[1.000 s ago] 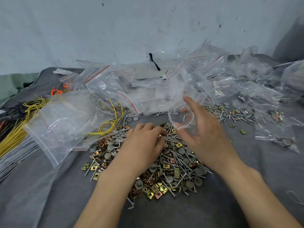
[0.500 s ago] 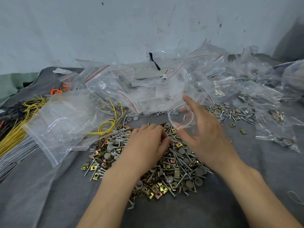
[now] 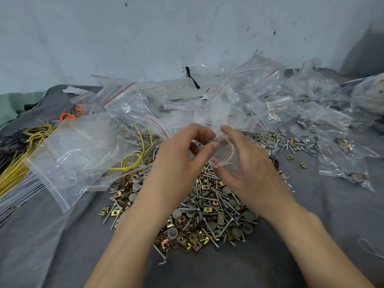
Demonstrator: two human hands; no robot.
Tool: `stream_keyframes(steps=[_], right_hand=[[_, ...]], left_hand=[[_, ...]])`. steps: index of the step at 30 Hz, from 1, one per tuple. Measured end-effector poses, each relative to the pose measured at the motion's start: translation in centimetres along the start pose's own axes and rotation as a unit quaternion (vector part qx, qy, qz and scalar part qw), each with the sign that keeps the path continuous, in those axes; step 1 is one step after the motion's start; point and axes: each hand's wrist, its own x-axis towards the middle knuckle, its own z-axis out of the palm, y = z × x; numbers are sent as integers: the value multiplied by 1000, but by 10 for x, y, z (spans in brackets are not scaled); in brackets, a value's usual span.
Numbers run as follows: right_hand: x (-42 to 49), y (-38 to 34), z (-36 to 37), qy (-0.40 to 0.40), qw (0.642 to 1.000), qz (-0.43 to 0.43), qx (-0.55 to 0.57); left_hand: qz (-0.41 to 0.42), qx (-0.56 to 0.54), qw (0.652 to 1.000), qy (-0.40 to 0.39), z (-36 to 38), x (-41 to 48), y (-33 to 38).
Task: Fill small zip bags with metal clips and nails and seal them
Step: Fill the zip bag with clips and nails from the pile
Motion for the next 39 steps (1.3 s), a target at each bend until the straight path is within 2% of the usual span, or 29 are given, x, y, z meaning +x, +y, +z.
stream_keyframes(steps=[7,10,13,16,21,30,39], right_hand=[[1,2,0,-1,1000,-4,-7],[1,2,0,0,1000,-6,-11],[1,2,-2,12,1000,-4,-4],[1,4,-4,26,999,9,19],[3,6,-10,40,996,44,72],[4,4,-9,46,995,50,74],[4,3,-11,31,998,44,40]], left_hand=[[-2,-7,1000,17,-2,3,-1],[-46,21,998,24,-6,3,-11],[-102,91,990,-27,-9,0,-21],[-111,143,978,-101,-11,-7,-24],[-65,222,949,-214,-4,-13,-19],[76,384,889,-236,44,-28,-13],[72,422,871,-240,55,-24,-14]])
